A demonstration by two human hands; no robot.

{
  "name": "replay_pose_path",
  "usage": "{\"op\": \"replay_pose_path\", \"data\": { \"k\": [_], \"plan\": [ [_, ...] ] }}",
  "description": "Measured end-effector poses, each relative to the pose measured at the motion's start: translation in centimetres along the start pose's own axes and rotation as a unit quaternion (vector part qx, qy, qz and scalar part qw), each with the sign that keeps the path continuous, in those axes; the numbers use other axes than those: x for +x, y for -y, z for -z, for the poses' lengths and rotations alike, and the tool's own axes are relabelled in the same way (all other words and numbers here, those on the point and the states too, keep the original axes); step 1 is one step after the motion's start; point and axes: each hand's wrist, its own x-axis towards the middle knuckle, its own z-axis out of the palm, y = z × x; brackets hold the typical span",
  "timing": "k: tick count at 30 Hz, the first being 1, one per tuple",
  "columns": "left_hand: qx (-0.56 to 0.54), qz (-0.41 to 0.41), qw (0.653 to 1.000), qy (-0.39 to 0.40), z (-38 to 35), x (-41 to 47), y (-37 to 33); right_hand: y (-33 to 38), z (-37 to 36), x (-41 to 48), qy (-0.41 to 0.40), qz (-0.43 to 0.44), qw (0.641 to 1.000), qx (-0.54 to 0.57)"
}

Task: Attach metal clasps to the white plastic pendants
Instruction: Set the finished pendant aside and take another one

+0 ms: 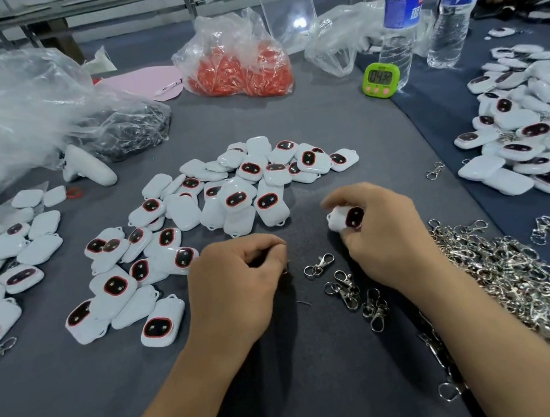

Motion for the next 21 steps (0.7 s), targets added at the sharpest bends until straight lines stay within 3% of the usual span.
{"op": "replay_pose_path", "data": {
  "k": [5,15,21],
  "plan": [
    [-0.100,0.076,0.991,-0.035,-0.1,0.6,0.0,2.0,-0.4,-1.1,-0.009,-0.027,0.990,0.138],
    [-0.029,0.032,0.999,-0.026,1.2,0.4,0.3,4.2,-1.0,-2.4,0.060,-0.014,0.993,0.096],
    [-0.131,0.045,0.990,0.020,1.7,0.6,0.4,4.9,-1.7,-2.7,0.049,0.007,0.992,0.119]
  ]
}}
